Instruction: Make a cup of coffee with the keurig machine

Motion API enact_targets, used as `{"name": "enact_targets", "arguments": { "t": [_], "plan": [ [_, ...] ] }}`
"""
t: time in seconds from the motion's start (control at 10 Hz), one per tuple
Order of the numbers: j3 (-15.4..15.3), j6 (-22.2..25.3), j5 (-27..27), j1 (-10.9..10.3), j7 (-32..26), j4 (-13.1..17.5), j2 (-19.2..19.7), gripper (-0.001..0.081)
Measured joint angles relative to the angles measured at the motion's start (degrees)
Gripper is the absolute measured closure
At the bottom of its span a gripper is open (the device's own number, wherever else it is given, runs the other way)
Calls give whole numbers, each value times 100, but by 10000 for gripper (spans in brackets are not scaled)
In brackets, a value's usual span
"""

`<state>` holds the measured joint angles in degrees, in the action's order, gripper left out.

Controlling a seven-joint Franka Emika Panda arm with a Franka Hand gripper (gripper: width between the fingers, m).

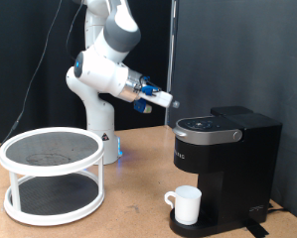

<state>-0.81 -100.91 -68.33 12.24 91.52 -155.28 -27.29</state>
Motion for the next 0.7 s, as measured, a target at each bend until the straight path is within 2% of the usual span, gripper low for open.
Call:
{"name": "enact_targets", "arguments": {
  "t": [0.2,0.7],
  "plan": [
    [3,155,65,1,496,-52,-429,72],
    [9,121,28,1,395,-55,-388,72]
  ]
}}
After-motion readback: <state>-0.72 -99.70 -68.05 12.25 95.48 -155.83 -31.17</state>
